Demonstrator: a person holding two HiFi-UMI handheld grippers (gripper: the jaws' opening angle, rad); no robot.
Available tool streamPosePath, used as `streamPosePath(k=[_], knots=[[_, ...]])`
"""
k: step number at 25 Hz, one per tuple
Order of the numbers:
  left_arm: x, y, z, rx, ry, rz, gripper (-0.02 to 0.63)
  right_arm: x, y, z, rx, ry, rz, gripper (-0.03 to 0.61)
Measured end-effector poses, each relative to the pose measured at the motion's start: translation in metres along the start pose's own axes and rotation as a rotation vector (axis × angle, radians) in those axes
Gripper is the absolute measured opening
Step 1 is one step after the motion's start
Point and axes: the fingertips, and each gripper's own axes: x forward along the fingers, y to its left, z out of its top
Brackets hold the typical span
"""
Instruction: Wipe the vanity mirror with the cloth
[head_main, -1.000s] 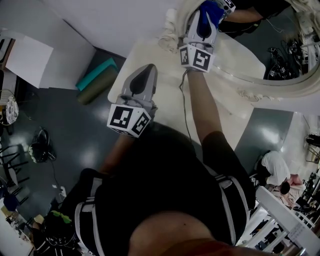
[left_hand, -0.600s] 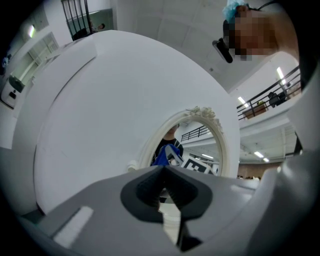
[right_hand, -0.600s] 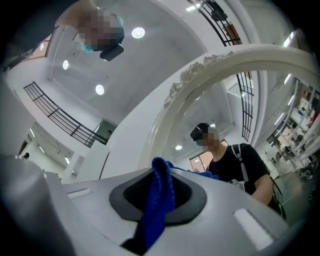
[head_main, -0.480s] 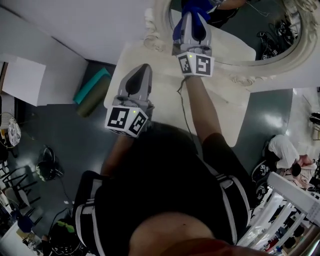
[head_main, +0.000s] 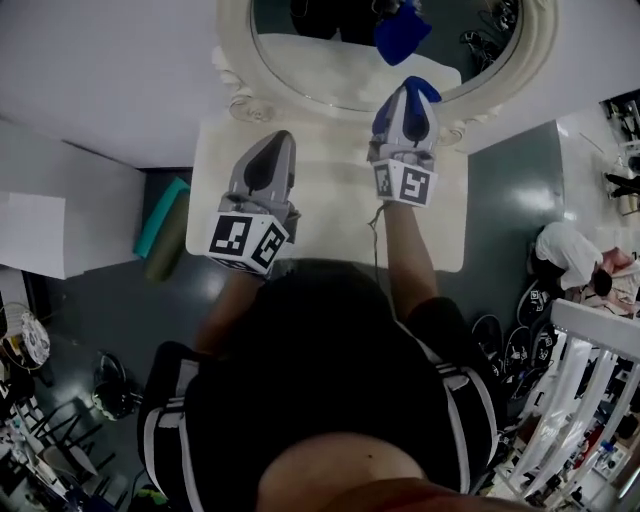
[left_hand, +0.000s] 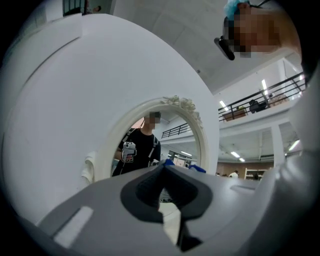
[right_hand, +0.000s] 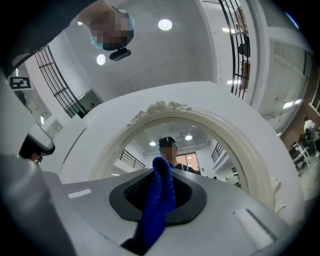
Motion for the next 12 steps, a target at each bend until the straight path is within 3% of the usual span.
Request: streamPosePath(k=[12], knots=[[0.053,-0.055,-0.023,0.015,0.046,-0.117,0.009,-0.031,-0.117,-0.057,0.066,0.073,-0.254,0.038]])
